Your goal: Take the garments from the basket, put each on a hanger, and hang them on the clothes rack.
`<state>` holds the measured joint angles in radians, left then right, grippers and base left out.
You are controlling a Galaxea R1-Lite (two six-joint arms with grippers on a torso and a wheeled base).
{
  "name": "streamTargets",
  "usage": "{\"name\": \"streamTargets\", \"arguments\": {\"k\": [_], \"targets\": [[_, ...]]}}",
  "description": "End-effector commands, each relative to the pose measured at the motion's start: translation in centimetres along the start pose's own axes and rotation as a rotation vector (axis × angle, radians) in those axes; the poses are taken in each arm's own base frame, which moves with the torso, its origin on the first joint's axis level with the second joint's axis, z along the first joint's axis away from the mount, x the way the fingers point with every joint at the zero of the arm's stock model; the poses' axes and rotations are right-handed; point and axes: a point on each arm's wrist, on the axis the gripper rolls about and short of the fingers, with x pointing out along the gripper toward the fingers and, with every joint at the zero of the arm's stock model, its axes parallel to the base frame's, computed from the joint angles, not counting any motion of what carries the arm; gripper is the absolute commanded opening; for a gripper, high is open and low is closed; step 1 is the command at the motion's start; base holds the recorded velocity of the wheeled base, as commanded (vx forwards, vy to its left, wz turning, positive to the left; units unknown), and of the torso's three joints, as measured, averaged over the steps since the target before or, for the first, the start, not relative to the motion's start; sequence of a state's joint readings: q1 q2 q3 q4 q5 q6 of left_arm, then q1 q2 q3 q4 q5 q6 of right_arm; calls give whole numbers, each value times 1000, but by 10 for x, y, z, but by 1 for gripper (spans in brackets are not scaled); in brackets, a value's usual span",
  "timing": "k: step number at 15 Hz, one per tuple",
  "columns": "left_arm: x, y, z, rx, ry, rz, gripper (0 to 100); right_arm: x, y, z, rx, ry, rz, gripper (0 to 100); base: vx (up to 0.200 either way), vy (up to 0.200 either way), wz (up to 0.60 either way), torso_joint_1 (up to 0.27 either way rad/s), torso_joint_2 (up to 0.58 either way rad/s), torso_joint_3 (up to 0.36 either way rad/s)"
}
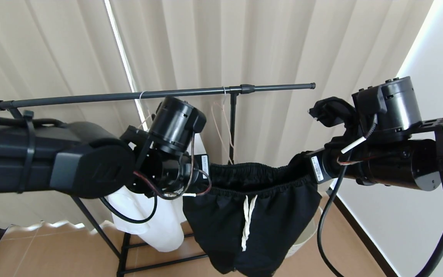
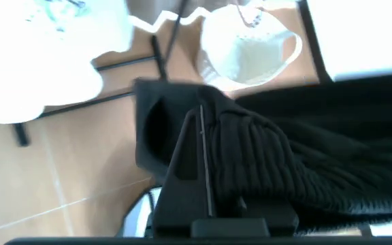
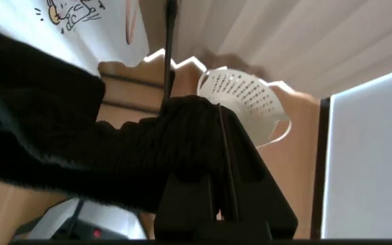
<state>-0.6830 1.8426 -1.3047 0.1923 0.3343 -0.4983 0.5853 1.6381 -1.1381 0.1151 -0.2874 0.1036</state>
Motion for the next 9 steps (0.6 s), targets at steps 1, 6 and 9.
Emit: {"name": "streamTargets", "arguments": {"k": [1,6,9], "targets": [[-9,-1,24,-23,-38,18,0,-14,3,22,102,14,122,0,0,0,0,0,0,0],[-9,-1,30,-24,-46,33,0,-3,1,37,246,40,148,0,0,0,0,0,0,0],[-7,8,29,-33,-43,70,0,4,0,37,252,21,104,0,0,0,0,0,0,0]]}}
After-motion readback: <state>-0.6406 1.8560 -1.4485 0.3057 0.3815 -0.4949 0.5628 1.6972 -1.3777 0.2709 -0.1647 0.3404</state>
